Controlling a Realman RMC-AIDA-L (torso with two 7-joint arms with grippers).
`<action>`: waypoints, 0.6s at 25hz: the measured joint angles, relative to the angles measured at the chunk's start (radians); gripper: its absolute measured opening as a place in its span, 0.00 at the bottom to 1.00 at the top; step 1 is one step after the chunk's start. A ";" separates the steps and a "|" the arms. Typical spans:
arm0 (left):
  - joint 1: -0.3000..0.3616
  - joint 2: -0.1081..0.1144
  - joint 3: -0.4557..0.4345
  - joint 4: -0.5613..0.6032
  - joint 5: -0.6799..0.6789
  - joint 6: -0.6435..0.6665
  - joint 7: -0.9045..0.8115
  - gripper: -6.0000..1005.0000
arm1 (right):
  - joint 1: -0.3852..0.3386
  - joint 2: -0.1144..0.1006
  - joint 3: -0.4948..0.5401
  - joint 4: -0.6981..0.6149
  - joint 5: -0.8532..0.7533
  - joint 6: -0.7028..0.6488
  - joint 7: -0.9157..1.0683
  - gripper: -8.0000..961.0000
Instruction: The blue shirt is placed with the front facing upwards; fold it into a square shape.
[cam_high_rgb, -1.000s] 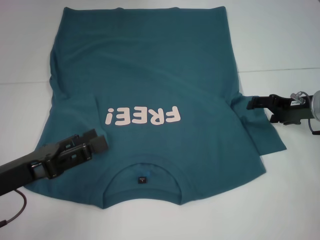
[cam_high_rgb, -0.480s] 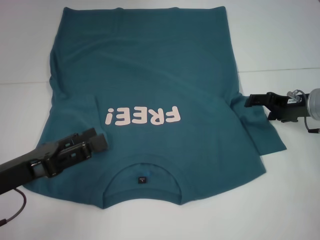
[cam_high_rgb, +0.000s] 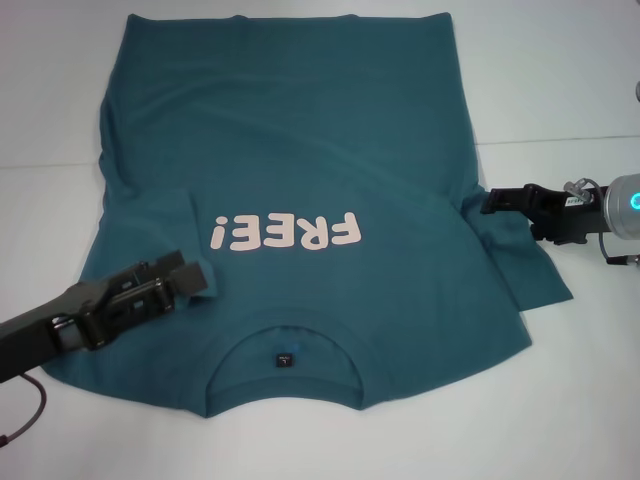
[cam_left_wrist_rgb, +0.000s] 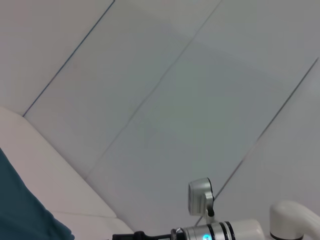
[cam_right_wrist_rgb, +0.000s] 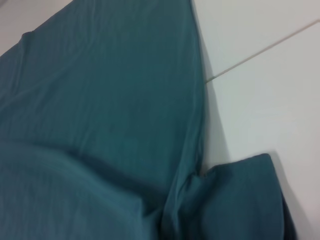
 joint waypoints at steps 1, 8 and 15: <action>0.000 0.000 -0.002 0.000 0.000 0.000 0.000 0.76 | 0.000 -0.001 0.000 0.002 0.000 0.000 0.001 0.96; 0.001 -0.001 -0.006 -0.006 -0.001 0.000 0.003 0.76 | 0.006 -0.002 0.008 0.006 0.006 -0.003 0.002 0.96; -0.002 -0.002 -0.005 -0.012 -0.001 0.000 0.006 0.76 | 0.007 -0.001 0.006 0.001 0.048 -0.014 -0.009 0.96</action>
